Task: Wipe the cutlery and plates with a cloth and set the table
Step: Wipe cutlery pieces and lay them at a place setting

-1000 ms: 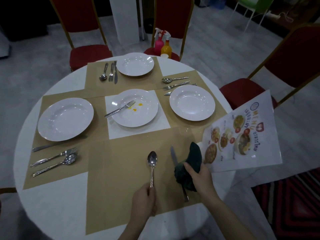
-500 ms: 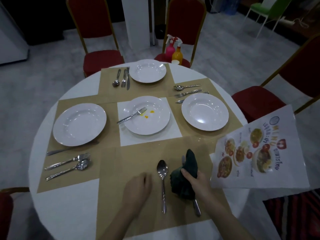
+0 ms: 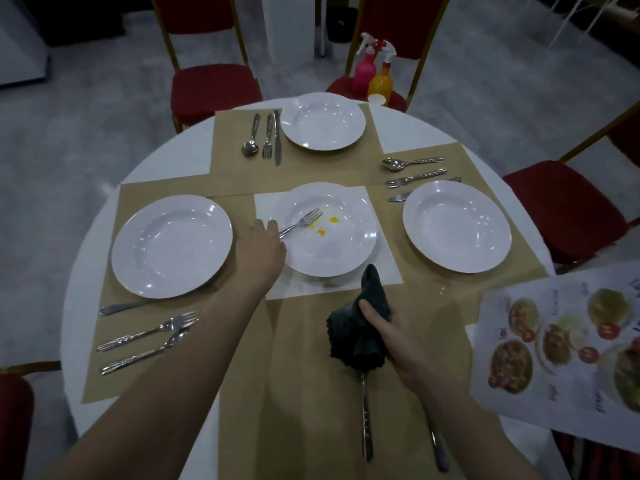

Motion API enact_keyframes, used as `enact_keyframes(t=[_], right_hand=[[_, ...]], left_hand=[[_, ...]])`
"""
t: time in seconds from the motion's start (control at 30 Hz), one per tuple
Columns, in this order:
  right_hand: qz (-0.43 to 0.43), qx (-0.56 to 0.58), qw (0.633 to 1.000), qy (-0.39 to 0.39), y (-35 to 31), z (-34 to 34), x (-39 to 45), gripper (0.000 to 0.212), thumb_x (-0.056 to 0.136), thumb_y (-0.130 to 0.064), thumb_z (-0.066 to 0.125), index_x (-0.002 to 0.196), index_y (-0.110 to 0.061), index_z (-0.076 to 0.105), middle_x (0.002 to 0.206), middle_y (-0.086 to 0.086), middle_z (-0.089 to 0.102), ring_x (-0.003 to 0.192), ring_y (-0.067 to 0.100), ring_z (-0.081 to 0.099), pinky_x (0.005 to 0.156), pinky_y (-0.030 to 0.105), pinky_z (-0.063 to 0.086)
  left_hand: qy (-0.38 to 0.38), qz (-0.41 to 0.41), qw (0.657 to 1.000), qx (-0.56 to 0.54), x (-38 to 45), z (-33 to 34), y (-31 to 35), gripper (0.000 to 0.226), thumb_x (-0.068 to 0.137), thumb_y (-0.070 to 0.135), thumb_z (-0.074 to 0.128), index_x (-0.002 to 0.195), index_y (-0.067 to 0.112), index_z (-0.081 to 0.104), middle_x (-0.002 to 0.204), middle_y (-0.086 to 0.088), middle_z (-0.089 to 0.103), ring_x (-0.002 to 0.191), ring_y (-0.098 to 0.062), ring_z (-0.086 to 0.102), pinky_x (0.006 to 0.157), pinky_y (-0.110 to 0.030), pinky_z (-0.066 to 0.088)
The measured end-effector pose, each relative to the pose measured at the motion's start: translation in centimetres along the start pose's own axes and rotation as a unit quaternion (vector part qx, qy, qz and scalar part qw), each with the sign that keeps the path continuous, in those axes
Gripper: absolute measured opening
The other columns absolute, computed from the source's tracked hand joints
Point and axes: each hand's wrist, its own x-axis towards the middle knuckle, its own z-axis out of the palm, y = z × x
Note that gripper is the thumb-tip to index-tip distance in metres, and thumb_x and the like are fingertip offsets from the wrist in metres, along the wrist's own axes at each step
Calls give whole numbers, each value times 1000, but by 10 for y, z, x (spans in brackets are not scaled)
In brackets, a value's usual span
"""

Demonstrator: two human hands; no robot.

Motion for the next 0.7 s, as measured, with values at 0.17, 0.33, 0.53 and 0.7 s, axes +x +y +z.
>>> enact_keyframes(t=[0.17,0.33,0.53,0.7], right_hand=[[23,55,998,-14,-4,13,4,46,87,-43,66,125,-18,59,116,-1,71,106,16,67,96,36,53],[22,81,996,24,-4,21,-1,41,89,-37,64,126,-18,58,115,-2,70,102,13,68,83,25,56],[37,111,992,56,-12,29,-6,38,90,-42,61,119,-18,61,108,0,72,96,15,70,74,26,56],[25,167,984,47,-20,34,-18,23,91,-46,57,102,-27,64,108,1,72,100,19,69,85,36,57]], left_hand=[[-9,10,997,70,15,14,-10,21,91,15,48,110,6,49,101,-15,61,95,-36,56,68,-37,29],[-8,22,998,-50,17,17,-12,11,94,11,46,94,4,55,93,-17,62,88,-36,56,64,-37,33],[1,-113,920,-375,-31,-10,-3,17,93,17,52,85,4,56,77,-6,59,73,-22,53,65,-37,40],[-26,-136,850,-509,-117,-32,22,17,95,19,55,79,12,56,61,2,55,57,-9,49,58,-28,41]])
